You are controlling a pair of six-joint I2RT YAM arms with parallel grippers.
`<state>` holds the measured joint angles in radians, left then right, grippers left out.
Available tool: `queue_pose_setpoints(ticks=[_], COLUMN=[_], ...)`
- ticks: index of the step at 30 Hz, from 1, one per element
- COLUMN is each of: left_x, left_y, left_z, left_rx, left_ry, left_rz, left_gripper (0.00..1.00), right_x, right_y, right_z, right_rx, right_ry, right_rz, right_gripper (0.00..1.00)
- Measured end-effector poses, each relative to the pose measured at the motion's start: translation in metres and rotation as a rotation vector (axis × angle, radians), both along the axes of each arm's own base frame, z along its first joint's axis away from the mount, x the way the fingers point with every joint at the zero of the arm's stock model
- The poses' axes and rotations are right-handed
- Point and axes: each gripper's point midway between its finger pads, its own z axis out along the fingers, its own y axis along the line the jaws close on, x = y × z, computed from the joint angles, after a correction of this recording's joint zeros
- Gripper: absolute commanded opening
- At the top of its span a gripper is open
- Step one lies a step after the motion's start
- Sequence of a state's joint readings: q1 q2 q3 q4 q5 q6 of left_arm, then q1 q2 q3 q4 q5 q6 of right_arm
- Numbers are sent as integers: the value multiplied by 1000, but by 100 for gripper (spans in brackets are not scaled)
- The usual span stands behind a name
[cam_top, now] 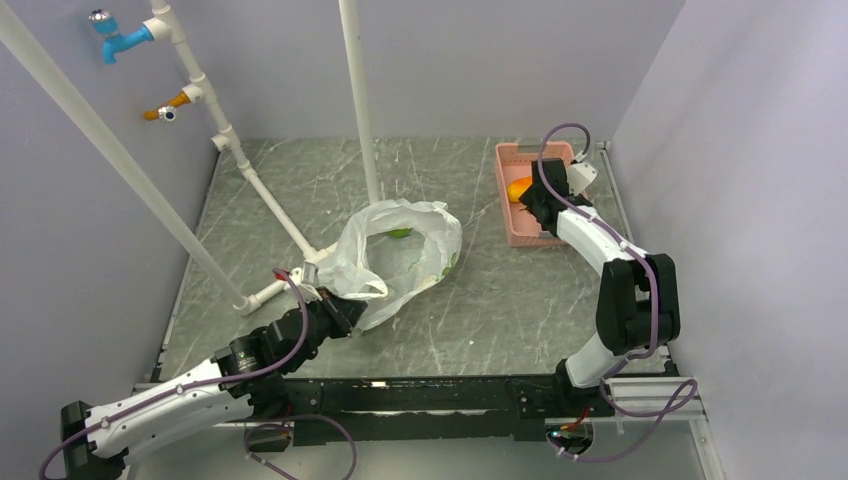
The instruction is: Take the fake fruits out of the plastic bag
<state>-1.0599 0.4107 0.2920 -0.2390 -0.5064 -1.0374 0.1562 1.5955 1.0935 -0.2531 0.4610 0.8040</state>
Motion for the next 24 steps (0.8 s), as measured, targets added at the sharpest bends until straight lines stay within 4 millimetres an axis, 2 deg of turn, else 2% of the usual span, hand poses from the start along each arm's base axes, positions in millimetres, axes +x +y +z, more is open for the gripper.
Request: queue_pose_setpoints(ticks=[6, 8, 11, 20, 24], left_x=[-1, -1, -1, -1, -1], left_y=[-2, -2, -2, -2, -2], left_z=[0, 0, 1, 3, 3], left_rx=[-4, -5, -11, -17, -17], left_ry=[3, 3, 3, -2, -1], left_rz=[-10, -11, -11, -11, -12], left_gripper=[0, 0, 0, 0, 0], right_x=[1, 3, 3, -1, -7], right_y=[6, 7, 9, 20, 43], right_z=[-1, 0, 2, 18, 41], right_rx=[11, 11, 8, 3, -25], right_ry=[1, -3, -12, -57, -111], right_rz=[31, 42, 69, 133, 225], right_gripper=[72, 80, 85, 83, 81])
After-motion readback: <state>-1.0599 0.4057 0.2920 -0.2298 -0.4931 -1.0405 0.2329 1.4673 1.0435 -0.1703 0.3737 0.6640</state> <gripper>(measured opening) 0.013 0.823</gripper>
